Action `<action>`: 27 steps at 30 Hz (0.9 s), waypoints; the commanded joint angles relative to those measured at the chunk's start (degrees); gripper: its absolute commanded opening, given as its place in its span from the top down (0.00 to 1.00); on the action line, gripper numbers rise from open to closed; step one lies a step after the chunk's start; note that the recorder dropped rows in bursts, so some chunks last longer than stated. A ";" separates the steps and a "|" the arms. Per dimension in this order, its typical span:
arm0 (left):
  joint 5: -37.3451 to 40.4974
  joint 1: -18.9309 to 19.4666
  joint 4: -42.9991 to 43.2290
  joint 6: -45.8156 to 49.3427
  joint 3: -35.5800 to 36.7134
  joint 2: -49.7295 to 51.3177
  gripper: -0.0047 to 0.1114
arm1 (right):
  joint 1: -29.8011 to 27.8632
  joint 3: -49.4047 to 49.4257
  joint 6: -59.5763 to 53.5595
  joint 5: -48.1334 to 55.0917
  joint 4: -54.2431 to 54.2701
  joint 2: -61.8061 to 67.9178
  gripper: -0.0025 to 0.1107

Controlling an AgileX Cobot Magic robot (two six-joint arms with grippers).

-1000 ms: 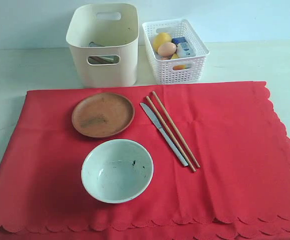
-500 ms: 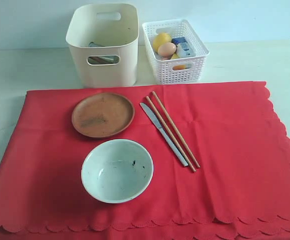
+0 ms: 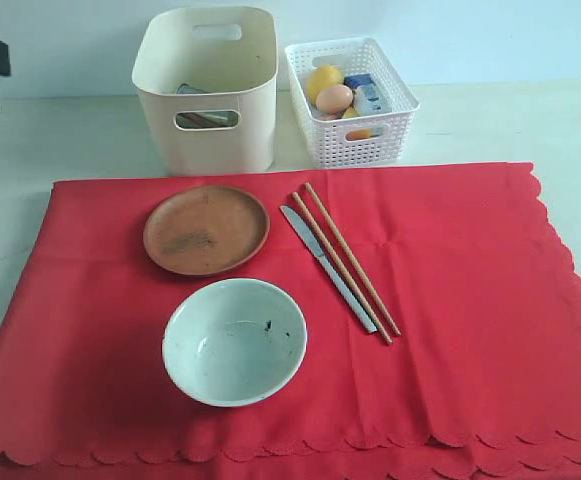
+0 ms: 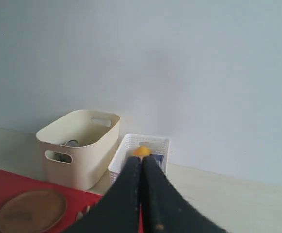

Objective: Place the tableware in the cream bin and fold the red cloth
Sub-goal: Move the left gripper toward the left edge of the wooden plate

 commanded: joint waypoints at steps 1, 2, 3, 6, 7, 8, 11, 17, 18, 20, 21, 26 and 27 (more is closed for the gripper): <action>0.78 -0.21 -8.63 0.02 0.01 8.13 0.64 | -4.37 0.26 0.08 -0.33 -0.10 -1.90 0.98; 1.03 -0.21 -10.43 0.82 -0.71 11.18 0.56 | -5.90 0.26 0.08 -0.33 -0.10 -2.56 0.98; 1.36 -0.21 -11.22 1.82 -1.24 12.39 0.54 | -6.47 0.26 0.08 -0.33 -0.10 -2.88 0.98; 4.31 -0.21 -16.79 8.15 -4.88 19.68 0.50 | -9.72 0.26 0.08 -0.33 0.01 -5.21 0.98; 5.39 -0.21 -17.82 8.77 -6.36 22.46 0.50 | -10.98 0.26 0.08 -0.33 0.01 -5.92 0.98; 5.81 -0.21 -18.14 8.77 -7.43 24.24 0.50 | -11.81 0.26 0.08 -0.33 0.01 -6.39 0.98; 8.02 -0.21 -20.04 9.36 -11.27 30.44 0.51 | -14.60 0.26 0.08 -0.33 0.01 -7.75 0.98; 10.93 -0.21 -22.67 10.64 -16.12 38.64 0.51 | -17.04 0.26 0.08 -0.33 0.01 -8.52 0.98; 10.93 -0.21 -22.94 10.64 -16.62 39.60 0.51 | -17.31 0.26 0.08 -0.33 0.01 -8.52 0.98; 11.07 -0.21 -24.15 11.20 -17.58 41.23 0.51 | -17.74 0.26 0.08 -0.33 -0.13 -8.77 0.98; 11.17 -0.21 -25.18 11.71 -18.07 42.01 0.51 | -17.88 0.26 0.08 -0.33 -0.13 -9.00 0.98; 11.31 -0.21 -27.71 12.83 -20.67 45.06 0.51 | -18.03 0.26 0.08 -0.33 -0.06 -10.85 0.98; 11.46 -0.21 -28.14 12.83 -21.07 45.61 0.51 | -18.03 0.26 0.08 -0.33 -0.06 -11.13 0.98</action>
